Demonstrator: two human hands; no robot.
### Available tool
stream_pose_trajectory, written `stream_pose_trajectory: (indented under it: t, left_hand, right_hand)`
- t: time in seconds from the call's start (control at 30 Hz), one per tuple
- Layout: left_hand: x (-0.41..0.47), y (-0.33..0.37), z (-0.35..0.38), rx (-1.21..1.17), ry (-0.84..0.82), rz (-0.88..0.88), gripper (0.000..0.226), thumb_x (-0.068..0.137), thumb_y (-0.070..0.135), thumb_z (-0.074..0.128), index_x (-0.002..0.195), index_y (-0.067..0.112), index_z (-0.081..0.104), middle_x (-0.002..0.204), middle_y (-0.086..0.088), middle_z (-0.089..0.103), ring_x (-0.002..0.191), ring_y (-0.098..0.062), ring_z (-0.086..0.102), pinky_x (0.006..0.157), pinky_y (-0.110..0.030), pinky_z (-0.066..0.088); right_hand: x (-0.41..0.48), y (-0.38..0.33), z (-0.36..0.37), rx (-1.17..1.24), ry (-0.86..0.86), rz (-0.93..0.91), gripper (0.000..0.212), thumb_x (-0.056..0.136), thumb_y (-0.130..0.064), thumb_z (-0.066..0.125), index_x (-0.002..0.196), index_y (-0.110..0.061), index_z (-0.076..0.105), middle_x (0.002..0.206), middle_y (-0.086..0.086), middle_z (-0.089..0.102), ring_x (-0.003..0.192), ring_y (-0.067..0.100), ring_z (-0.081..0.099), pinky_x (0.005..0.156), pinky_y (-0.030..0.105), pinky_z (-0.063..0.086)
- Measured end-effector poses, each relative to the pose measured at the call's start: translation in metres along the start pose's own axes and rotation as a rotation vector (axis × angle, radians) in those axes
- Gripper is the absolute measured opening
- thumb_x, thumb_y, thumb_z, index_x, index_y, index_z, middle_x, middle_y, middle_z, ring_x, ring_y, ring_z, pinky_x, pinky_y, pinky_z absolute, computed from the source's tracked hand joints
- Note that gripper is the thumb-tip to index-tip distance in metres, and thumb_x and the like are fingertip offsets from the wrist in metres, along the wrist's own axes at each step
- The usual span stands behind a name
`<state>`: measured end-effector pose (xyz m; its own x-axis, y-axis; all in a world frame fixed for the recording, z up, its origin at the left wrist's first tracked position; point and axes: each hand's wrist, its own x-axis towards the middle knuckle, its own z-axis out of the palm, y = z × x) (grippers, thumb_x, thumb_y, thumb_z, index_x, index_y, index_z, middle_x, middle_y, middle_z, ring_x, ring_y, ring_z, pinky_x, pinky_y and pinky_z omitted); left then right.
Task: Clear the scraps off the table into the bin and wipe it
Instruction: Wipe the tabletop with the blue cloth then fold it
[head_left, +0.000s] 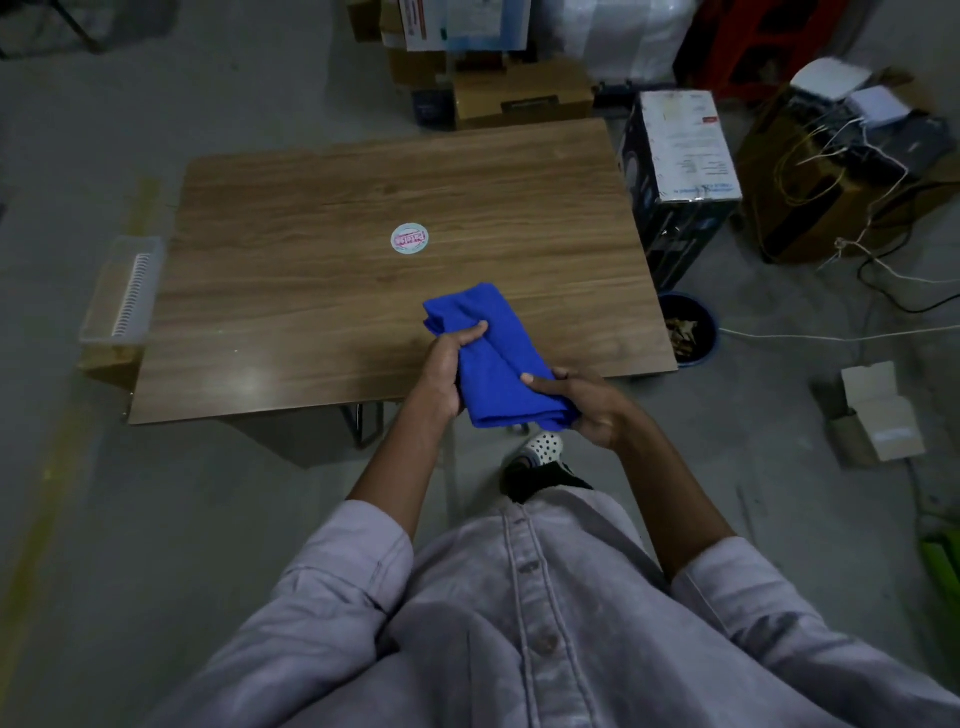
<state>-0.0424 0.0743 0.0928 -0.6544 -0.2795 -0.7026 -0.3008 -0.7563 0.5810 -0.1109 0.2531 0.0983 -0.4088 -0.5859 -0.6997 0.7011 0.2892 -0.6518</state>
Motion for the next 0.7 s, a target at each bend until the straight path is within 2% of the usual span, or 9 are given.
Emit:
stream_pose_trajectory:
  t: [0.07, 0.13, 0.2, 0.27, 0.37, 0.47, 0.57, 0.63, 0.7]
  left_hand:
    - [0.009, 0.005, -0.003, -0.059, 0.027, 0.018, 0.017, 0.088, 0.017, 0.071, 0.105, 0.015, 0.07, 0.1, -0.006, 0.077, 0.097, -0.026, 0.07, 0.089, -0.041, 0.056]
    - [0.02, 0.011, -0.002, -0.161, 0.048, 0.026, 0.027, 0.087, 0.014, 0.072, 0.114, 0.012, 0.07, 0.111, -0.008, 0.076, 0.108, -0.028, 0.069, 0.099, -0.046, 0.053]
    - [0.03, 0.017, 0.005, -0.232, 0.063, 0.023, 0.033, 0.089, 0.012, 0.07, 0.121, 0.008, 0.067, 0.119, -0.013, 0.073, 0.113, -0.031, 0.066, 0.101, -0.049, 0.051]
    - [0.037, 0.021, 0.015, -0.233, 0.079, 0.01, 0.024, 0.092, 0.012, 0.067, 0.116, 0.008, 0.067, 0.111, -0.012, 0.073, 0.105, -0.029, 0.067, 0.091, -0.045, 0.055]
    - [0.046, 0.03, 0.03, -0.183, 0.028, 0.007, 0.021, 0.094, 0.01, 0.066, 0.114, 0.009, 0.067, 0.106, -0.009, 0.075, 0.1, -0.025, 0.069, 0.085, -0.041, 0.057]
    - [0.065, 0.038, 0.034, -0.092, -0.026, 0.049, 0.029, 0.092, 0.003, 0.066, 0.12, 0.004, 0.066, 0.116, -0.011, 0.072, 0.104, -0.023, 0.07, 0.087, -0.037, 0.059]
    - [0.085, 0.052, 0.033, -0.05, -0.054, 0.065, 0.035, 0.09, -0.002, 0.066, 0.125, 0.003, 0.059, 0.121, -0.012, 0.07, 0.112, -0.026, 0.067, 0.089, -0.039, 0.06]
    - [0.102, 0.061, 0.028, 0.151, -0.012, 0.075, 0.033, 0.094, 0.003, 0.064, 0.125, 0.009, 0.053, 0.12, -0.009, 0.068, 0.113, -0.025, 0.065, 0.084, -0.04, 0.059]
    - [0.12, 0.06, 0.017, 0.602, 0.115, 0.094, 0.044, 0.096, 0.013, 0.059, 0.138, 0.015, 0.047, 0.131, -0.007, 0.061, 0.115, -0.023, 0.061, 0.085, -0.035, 0.053]
  right_hand:
    - [0.002, -0.005, -0.009, 0.065, 0.085, -0.045, 0.01, 0.093, -0.011, 0.071, 0.103, -0.009, 0.071, 0.092, 0.0, 0.078, 0.081, 0.009, 0.071, 0.06, 0.02, 0.053]
    - [0.009, -0.01, -0.023, 0.11, 0.136, -0.09, 0.015, 0.09, -0.02, 0.076, 0.103, -0.014, 0.07, 0.101, 0.001, 0.073, 0.091, 0.012, 0.063, 0.065, 0.021, 0.044]
    - [0.015, -0.018, -0.031, 0.15, 0.099, -0.129, 0.024, 0.087, -0.033, 0.078, 0.102, -0.017, 0.069, 0.099, 0.005, 0.062, 0.083, 0.013, 0.053, 0.065, 0.025, 0.033]
    - [0.019, -0.027, -0.036, 0.145, 0.067, -0.139, 0.034, 0.086, -0.036, 0.075, 0.109, -0.011, 0.071, 0.095, 0.002, 0.068, 0.078, 0.01, 0.06, 0.064, 0.023, 0.044]
    - [0.028, -0.041, -0.045, 0.043, 0.062, -0.083, 0.051, 0.081, -0.038, 0.08, 0.122, -0.009, 0.071, 0.116, 0.009, 0.075, 0.101, 0.023, 0.072, 0.078, 0.035, 0.056]
    - [0.039, -0.057, -0.048, -0.054, 0.128, -0.062, 0.043, 0.081, -0.03, 0.083, 0.115, -0.006, 0.072, 0.11, 0.011, 0.076, 0.093, 0.025, 0.072, 0.066, 0.03, 0.055]
    - [0.051, -0.074, -0.052, -0.101, 0.348, -0.305, 0.025, 0.082, -0.016, 0.083, 0.103, -0.007, 0.072, 0.093, 0.004, 0.075, 0.071, 0.015, 0.066, 0.049, 0.022, 0.047]
    - [0.055, -0.078, -0.049, -0.332, 0.494, -0.528, 0.024, 0.087, -0.015, 0.078, 0.109, -0.014, 0.071, 0.098, -0.003, 0.074, 0.082, 0.007, 0.068, 0.065, 0.021, 0.053]
    - [0.062, -0.061, -0.042, -0.701, 0.658, -0.73, 0.032, 0.092, -0.018, 0.071, 0.124, -0.019, 0.068, 0.111, -0.002, 0.073, 0.096, 0.01, 0.067, 0.08, 0.024, 0.053]
